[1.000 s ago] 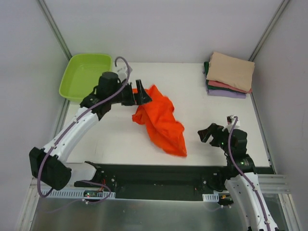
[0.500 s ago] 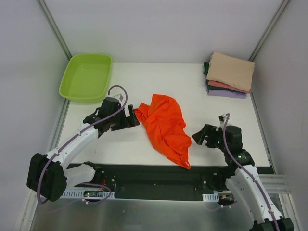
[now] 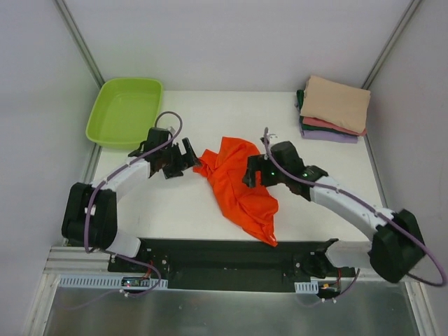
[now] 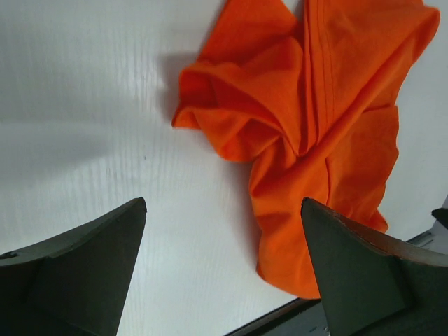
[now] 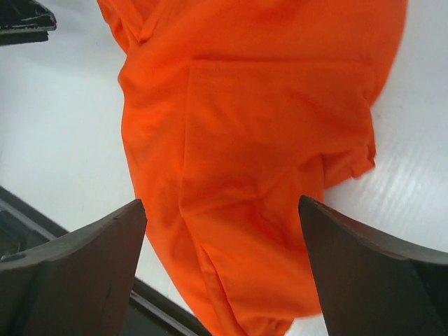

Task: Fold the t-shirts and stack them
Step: Move the tshirt to the center of the board, then flatten out the tshirt

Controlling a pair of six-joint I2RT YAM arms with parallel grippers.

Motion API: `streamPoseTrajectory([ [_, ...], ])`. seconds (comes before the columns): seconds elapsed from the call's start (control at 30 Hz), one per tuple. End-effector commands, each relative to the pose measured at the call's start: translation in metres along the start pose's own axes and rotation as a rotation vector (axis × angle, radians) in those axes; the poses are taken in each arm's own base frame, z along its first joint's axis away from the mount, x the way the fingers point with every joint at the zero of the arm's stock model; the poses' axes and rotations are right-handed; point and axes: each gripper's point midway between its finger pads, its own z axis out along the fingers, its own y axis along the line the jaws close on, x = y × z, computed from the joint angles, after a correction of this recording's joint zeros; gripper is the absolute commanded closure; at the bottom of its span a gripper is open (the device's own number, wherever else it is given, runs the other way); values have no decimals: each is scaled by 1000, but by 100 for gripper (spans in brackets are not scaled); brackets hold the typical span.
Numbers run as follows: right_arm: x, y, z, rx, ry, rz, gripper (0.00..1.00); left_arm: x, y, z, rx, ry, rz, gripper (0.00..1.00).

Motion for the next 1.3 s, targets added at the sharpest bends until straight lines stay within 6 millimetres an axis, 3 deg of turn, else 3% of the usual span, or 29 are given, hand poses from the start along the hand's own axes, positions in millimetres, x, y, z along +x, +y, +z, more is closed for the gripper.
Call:
streamPoseTrajectory([
  [0.0,-39,15,33,86,-18,-126,10,-26,-30,22,192,45,-41,12],
  [0.17,-32,24,76,140,135,-227,19,-32,-36,49,238,112,-51,23],
  [0.33,-20,21,103,159,210,-267,28,-31,-20,73,179,134,-84,41],
  [0.43,-9,16,111,170,255,-266,31,-32,-10,84,132,127,-100,62],
  [0.57,2,14,113,176,286,-289,32,-31,3,91,79,120,-103,100],
  [0.93,16,6,128,205,328,-324,42,-22,9,89,70,135,-90,100],
  [1.07,15,7,127,227,294,-295,63,-19,11,87,62,133,-91,100],
  [1.17,1,3,115,276,211,-264,82,-21,13,82,52,114,-85,100],
  [1.27,-14,-6,93,337,135,-258,90,-28,16,75,32,71,-83,100],
])
